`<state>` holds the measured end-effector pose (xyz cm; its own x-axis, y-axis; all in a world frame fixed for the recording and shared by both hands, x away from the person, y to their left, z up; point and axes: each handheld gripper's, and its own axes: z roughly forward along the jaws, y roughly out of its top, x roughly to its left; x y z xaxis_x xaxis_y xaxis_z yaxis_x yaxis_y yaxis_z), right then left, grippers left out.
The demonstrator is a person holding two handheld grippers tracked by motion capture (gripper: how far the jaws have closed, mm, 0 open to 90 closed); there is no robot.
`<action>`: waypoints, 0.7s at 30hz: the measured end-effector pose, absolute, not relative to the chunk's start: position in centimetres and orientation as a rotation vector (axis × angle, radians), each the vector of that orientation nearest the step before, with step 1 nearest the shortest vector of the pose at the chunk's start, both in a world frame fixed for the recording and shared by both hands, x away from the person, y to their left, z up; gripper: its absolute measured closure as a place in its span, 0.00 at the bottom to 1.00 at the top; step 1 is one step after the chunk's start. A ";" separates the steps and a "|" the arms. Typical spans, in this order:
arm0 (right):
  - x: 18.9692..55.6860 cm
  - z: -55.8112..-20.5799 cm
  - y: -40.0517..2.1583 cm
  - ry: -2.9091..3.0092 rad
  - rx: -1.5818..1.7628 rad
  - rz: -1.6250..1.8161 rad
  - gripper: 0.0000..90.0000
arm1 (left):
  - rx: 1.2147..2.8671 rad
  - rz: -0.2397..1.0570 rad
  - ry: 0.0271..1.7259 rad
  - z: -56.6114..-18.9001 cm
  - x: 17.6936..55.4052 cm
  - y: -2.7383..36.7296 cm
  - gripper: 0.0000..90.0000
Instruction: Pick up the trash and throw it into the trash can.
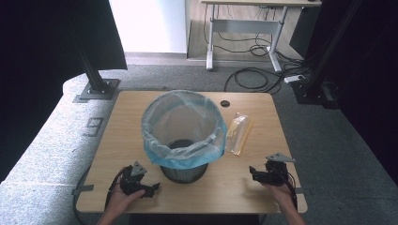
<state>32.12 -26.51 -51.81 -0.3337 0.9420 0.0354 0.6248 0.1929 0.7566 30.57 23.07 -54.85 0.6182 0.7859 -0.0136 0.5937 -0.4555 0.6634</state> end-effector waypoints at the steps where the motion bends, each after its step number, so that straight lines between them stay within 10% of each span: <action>1: 32.1 -51.8 -26.5 2.031 1.459 0.966 0.15 | 2.206 0.392 1.078 -54.8 30.6 23.1 0.00; 21: 33.4 -51.6 -25.7 2.000 1.446 1.000 0.15 | 2.206 0.392 1.078 -54.8 30.6 23.1 0.00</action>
<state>33.44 -25.71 -51.64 -0.3310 0.9428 0.0390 0.5973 0.1773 0.7821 30.57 23.07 -54.84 0.6185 0.7857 -0.0133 0.5935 -0.4559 0.6632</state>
